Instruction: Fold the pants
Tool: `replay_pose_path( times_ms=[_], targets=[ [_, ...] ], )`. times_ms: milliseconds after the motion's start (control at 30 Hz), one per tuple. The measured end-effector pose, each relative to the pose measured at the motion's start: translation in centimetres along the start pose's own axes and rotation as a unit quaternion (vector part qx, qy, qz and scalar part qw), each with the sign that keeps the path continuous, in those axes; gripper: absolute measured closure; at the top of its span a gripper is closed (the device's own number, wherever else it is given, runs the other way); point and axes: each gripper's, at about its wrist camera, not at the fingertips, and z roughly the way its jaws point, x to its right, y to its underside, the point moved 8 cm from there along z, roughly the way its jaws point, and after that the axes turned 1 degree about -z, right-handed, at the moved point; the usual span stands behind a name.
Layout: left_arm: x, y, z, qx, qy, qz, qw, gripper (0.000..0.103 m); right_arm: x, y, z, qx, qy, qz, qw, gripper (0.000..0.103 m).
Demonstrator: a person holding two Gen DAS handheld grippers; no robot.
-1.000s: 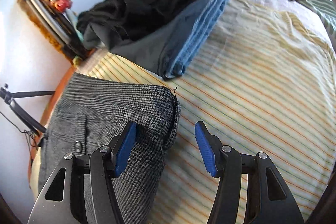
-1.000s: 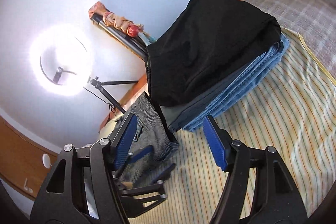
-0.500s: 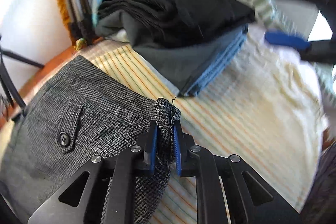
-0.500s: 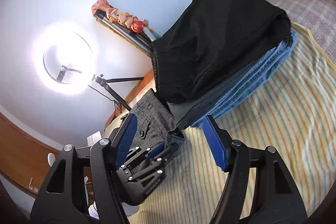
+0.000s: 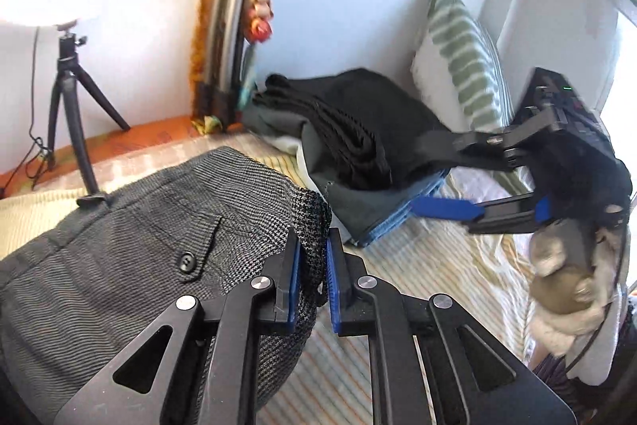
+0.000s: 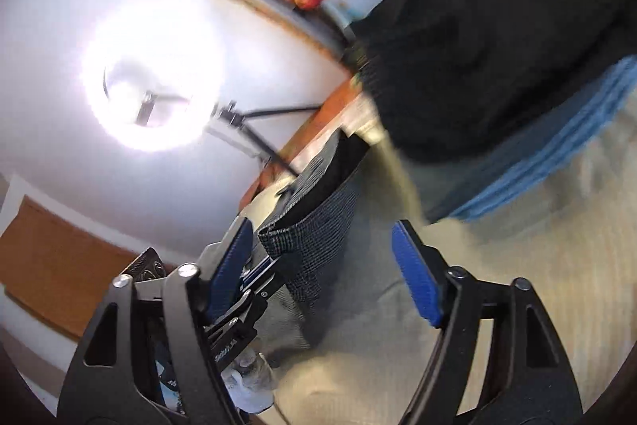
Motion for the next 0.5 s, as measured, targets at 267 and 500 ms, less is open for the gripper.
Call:
replay_pose_path(
  times_ms=[267,500],
  targets=[
    [0.6,0.5,-0.9,0.005,-0.002,0.022,0.9997,0.094,1.5,-1.6,9.0,-0.073,0.018,0.056,0.996,0.024],
    [1.1,0.3,-0.8,0.007,-0.004,0.039,0.9992,0.099,3.5,-1.2,12.4,-0.089,0.021,0.083,0.992,0.035]
  ],
)
